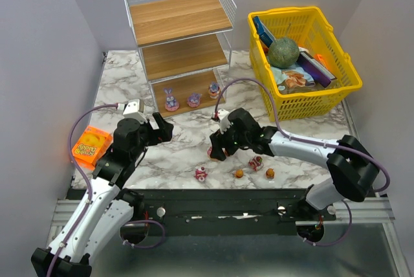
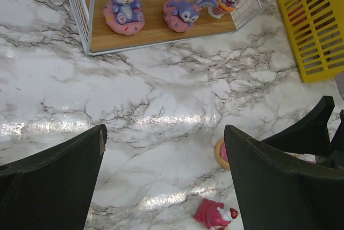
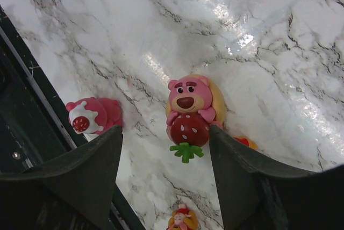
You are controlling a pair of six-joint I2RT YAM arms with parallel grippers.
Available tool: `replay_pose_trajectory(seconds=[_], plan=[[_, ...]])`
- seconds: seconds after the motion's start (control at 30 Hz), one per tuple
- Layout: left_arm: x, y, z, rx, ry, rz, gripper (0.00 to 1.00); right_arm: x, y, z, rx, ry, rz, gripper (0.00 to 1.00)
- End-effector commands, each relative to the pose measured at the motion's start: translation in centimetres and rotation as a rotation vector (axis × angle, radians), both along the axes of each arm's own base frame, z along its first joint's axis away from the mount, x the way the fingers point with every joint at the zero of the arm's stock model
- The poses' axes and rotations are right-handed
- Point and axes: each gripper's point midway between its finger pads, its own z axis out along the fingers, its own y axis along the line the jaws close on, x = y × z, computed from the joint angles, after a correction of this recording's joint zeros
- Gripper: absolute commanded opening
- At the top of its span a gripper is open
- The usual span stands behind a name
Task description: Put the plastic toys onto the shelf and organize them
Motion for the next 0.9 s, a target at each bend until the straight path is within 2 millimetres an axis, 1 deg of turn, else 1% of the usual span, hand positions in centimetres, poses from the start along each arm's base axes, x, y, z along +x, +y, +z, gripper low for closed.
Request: replay_pose_trajectory(seconds=[0.0, 0.23, 0.47, 0.53, 0.73, 0.87], plan=[[0.0, -0.3, 0.2, 0.003, -0.021, -0.021, 0.99, 0.2, 0.7, -0.9, -0.004, -0.021, 0.041, 0.72], [0.1, -0.2, 0.4, 0.002, -0.024, -0.017, 0.99, 0.4, 0.0, -3.0, -0.059, -0.023, 0.031, 0.7], [0.1, -0.1, 0.2, 0.007, -0.022, -0.012, 0.99, 0.8, -0.1, -4.3, -0.093, -0.018, 0.025, 0.68], [0.1, -0.1, 0.2, 0.007, -0.024, -0.011, 0.99, 1.0, -0.2, -4.7, -0.104, -0.012, 0.016, 0.65], [0.1, -0.1, 0.2, 0.009, -0.021, -0.008, 0.99, 1.1, -0.4, -4.9, -0.118, -0.021, 0.011, 0.56], [0.2, 0.0, 0.1, 0.01, -0.02, -0.007, 0.99, 1.2, -0.2, -4.4, -0.111, -0.025, 0.007, 0.43]])
